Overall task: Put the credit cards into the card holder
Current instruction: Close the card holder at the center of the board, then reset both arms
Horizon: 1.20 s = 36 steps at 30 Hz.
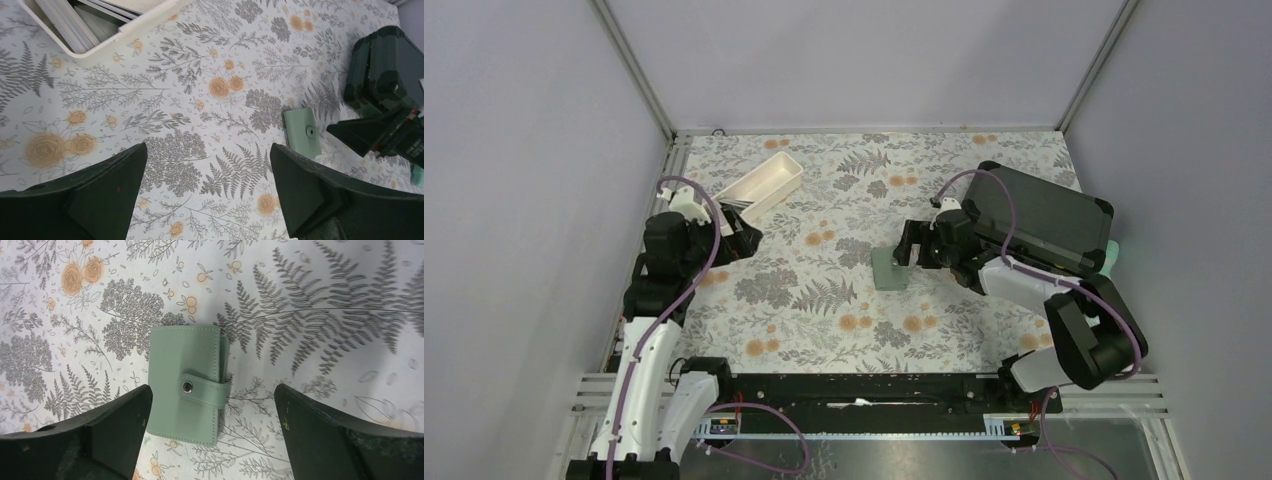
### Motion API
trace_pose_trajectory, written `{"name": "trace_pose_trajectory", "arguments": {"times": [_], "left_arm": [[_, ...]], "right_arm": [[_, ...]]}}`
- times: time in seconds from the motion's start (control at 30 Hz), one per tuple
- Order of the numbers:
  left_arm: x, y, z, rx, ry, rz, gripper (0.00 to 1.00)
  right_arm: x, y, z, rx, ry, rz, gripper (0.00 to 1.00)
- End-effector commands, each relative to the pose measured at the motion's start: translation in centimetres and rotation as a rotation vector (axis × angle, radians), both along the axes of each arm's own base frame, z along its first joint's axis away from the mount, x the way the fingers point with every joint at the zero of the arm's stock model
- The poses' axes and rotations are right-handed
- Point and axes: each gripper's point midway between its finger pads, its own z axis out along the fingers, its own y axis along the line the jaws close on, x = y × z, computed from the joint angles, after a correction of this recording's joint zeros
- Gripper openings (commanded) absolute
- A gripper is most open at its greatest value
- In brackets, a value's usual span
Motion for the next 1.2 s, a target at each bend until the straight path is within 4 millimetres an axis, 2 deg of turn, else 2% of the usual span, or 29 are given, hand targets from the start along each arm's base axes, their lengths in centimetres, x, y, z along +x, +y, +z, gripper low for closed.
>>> {"name": "trace_pose_trajectory", "arguments": {"times": [0.0, 0.17, 0.33, 0.43, 0.53, 0.6, 0.73, 0.87, 1.17], "left_arm": [[0.5, 2.1, 1.9, 0.053, -0.099, 0.105, 0.99], [-0.3, 4.8, 3.4, 0.110, -0.162, 0.248, 0.99], [-2.0, 6.8, 5.6, 0.138, -0.248, 0.360, 0.99], [-2.7, 7.4, 6.1, 0.146, -0.284, 0.395, 0.99], [-3.5, 7.9, 6.2, 0.160, -0.314, 0.416, 0.99], [-4.1, 8.1, 6.4, 0.164, -0.338, 0.423, 0.99], [-4.2, 7.6, 5.4, 0.151, -0.331, 0.402, 0.99], [-3.9, 7.2, 5.3, 0.142, -0.314, 0.381, 0.99], [-3.6, 6.9, 4.9, 0.151, -0.297, 0.359, 0.99]], "right_arm": [[1.1, -2.4, 3.3, -0.097, -0.088, -0.070, 1.00], [0.4, -5.9, 6.8, -0.184, -0.136, -0.198, 1.00], [-0.5, -9.4, 13.4, -0.194, -0.333, -0.314, 1.00], [-1.6, -10.8, 17.1, -0.168, -0.480, -0.341, 1.00], [-2.8, -12.1, 19.0, -0.159, -0.591, -0.363, 1.00], [-3.5, -13.0, 19.5, -0.160, -0.633, -0.387, 0.99], [-4.2, -13.9, 18.4, -0.182, -0.633, -0.405, 1.00], [-4.4, -13.9, 17.7, -0.185, -0.621, -0.403, 1.00], [-4.5, -14.1, 18.2, -0.189, -0.626, -0.405, 1.00]]}}
